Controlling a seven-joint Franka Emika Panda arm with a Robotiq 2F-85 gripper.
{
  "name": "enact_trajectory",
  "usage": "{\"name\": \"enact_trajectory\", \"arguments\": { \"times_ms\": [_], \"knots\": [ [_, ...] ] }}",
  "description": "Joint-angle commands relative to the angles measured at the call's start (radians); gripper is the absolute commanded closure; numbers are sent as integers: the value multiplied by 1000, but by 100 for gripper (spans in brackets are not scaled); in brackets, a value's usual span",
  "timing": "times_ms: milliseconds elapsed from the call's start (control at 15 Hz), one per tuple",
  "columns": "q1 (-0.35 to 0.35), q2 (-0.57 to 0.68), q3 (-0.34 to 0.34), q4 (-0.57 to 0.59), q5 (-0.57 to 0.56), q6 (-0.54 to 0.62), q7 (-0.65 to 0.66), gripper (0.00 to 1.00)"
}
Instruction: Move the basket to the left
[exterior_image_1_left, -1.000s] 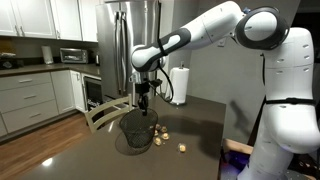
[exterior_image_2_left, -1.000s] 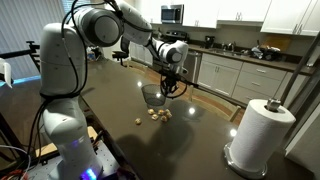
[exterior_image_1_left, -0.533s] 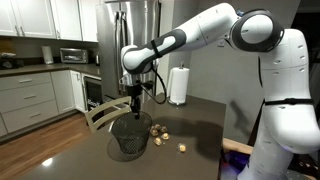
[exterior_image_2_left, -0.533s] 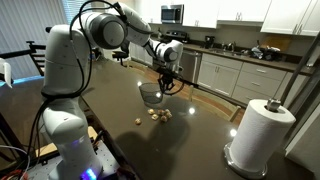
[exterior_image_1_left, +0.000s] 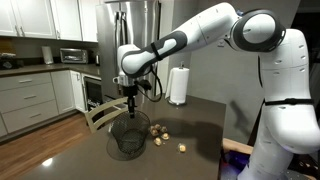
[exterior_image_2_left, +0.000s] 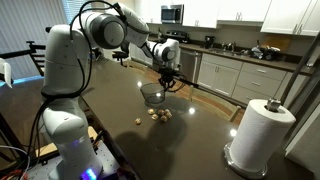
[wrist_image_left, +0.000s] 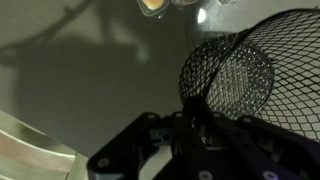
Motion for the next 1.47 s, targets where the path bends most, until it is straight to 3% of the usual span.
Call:
{"name": "enact_trajectory", "arguments": {
  "times_ms": [0, 267, 867, 1400],
  "knots": [
    [-4, -47, 8, -66, -36, 112, -53, 94],
    [-18, -53, 18, -87, 3, 168, -106, 94],
    [-42, -10, 22, -37, 114, 45, -239, 94],
    [-38, 3, 17, -28, 112, 13, -232, 94]
  ]
}}
